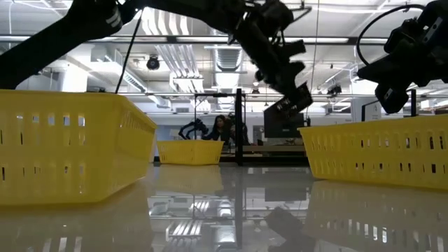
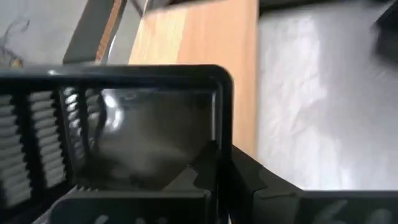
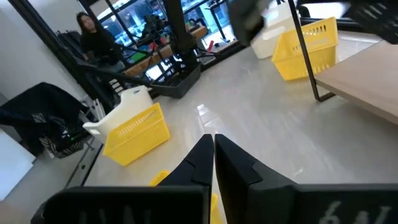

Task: Stack baskets on shelf by color
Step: Put the center black bin on the shelf

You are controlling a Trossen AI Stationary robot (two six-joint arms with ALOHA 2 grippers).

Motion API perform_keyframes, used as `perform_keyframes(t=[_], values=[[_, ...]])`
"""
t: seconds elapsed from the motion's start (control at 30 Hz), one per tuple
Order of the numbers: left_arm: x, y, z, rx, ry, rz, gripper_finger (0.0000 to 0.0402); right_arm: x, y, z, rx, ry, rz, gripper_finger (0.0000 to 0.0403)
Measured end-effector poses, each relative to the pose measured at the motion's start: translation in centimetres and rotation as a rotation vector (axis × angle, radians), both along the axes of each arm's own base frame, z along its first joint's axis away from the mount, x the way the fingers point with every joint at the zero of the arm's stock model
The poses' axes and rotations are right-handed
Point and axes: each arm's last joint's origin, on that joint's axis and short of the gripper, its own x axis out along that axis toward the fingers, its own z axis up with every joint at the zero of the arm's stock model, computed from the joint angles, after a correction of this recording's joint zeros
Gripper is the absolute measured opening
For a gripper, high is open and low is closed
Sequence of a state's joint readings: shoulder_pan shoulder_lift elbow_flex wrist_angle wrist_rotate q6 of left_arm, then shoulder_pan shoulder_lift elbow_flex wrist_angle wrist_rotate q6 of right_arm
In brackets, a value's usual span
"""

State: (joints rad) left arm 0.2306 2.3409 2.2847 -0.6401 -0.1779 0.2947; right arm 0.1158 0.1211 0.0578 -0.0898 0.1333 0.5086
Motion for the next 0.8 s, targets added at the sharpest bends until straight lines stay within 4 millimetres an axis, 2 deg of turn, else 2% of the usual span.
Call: perform_keyframes(t=[0.27,0.5,0.8], values=[[-0.5,1.9,-2.4,-0.019,0.058,0.067,0.0000,0.0,0.0,0.0,0.006,0.001,-0.001,0.0009],[-1.0,2.2,-4.8,-0.038,0.128,0.078,0.0000,0.0,0.0,-0.1,0.013,0.003,-0.009,0.0009],[-1.1,2.1,-5.3,-0.050,0.140,0.103,0.0000,0.0,-0.1,-0.1,0.010,0.004,-0.027,0.0009]])
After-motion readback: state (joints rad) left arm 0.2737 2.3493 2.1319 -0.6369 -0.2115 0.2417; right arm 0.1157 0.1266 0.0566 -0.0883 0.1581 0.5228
